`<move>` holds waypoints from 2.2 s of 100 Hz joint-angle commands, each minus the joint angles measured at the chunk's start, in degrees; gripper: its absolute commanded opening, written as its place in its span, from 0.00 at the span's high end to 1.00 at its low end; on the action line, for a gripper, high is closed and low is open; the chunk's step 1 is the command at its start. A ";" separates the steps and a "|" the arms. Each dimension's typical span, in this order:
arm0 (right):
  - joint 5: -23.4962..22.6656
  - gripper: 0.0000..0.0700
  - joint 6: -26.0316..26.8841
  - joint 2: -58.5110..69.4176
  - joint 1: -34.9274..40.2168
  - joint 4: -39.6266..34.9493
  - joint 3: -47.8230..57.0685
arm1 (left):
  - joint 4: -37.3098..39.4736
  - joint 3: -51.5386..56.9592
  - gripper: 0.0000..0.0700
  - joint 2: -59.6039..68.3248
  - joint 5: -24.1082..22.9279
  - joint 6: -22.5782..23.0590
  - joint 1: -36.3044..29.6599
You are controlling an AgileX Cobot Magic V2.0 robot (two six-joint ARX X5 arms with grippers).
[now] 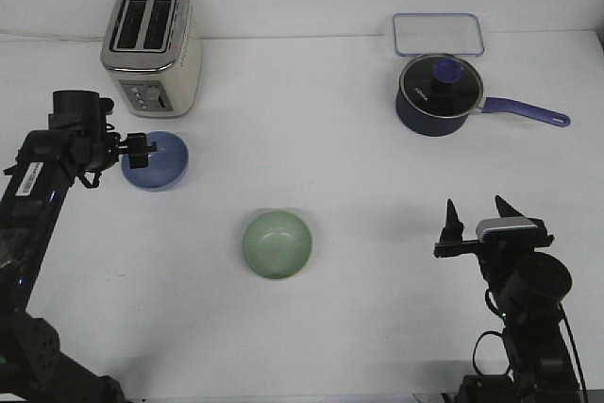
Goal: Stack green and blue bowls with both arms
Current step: 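Grasp the rim of the blue bowl with the left gripper and lift, then carry the blue bowl over the green bowl and lower it in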
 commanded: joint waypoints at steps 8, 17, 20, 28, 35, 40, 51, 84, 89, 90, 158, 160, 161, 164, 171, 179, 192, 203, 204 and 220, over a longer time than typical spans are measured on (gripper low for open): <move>0.20 0.19 0.37 0.24 0.13 0.59 0.13 | 1.42 1.09 0.39 5.27 -0.04 1.01 1.44; 0.20 0.19 0.37 0.24 0.13 0.59 0.13 | 1.92 1.09 0.39 7.91 -0.04 1.20 2.32; 0.20 0.19 0.37 0.24 0.13 0.57 0.13 | 2.16 1.09 0.39 8.81 -0.04 1.20 2.56; 0.20 0.19 0.37 0.24 0.13 0.57 0.13 | 2.45 1.09 0.39 10.84 0.98 1.18 3.08; 0.20 0.19 0.37 0.24 0.13 0.57 0.13 | 2.80 1.09 0.39 12.39 2.93 1.20 3.39; 0.20 0.19 0.37 0.24 0.13 0.59 0.13 | 3.08 1.09 0.39 13.31 3.67 1.20 3.43; 0.20 0.19 0.37 0.24 0.13 0.57 0.13 | 3.17 1.09 0.40 14.62 3.80 1.20 3.43; 0.20 0.19 0.37 0.24 0.13 0.57 0.13 | 3.10 1.09 0.99 14.99 3.85 1.84 3.43; 0.20 0.19 0.37 0.24 0.13 0.57 0.13 | 3.15 1.09 0.99 14.99 4.07 1.84 3.43; 0.20 0.19 0.37 0.24 0.13 0.57 0.13 | 3.17 1.09 0.99 14.99 4.15 1.81 3.43; 0.20 0.19 0.37 0.24 0.13 1.03 0.13 | -6.36 1.07 0.99 -5.57 14.14 0.07 -2.99; 0.20 0.19 0.37 0.24 0.13 1.03 0.13 | -6.71 1.03 0.99 -6.10 14.14 0.07 -3.67; 0.20 0.19 0.37 0.24 0.13 1.03 0.13 | -6.86 1.03 0.99 -6.32 14.14 0.04 -4.00; 0.17 0.19 0.37 0.24 0.13 1.03 0.13 | -7.43 1.01 0.99 -6.91 14.14 0.04 -5.03; 0.20 0.19 0.37 0.24 0.13 1.01 0.13 | -8.61 1.01 0.99 -7.91 14.14 -0.13 -7.69; 0.17 0.19 0.37 0.24 0.13 1.01 0.13 | -9.62 0.96 0.99 -8.24 14.14 -0.11 -11.19; 0.20 0.19 0.37 0.24 0.13 0.98 0.13 | -9.73 0.37 0.99 -8.00 15.04 -0.11 -17.00; 0.17 0.19 0.37 0.24 0.13 0.98 0.13 | -9.73 0.13 0.99 -7.56 17.31 -0.09 -21.31; 0.20 0.19 0.37 0.24 0.13 0.98 0.13 | -9.73 0.13 0.99 -7.52 17.42 -0.09 -21.64; 0.20 0.19 0.37 0.24 0.13 0.98 0.13 | -9.18 0.11 0.99 -6.40 17.53 -0.04 -26.99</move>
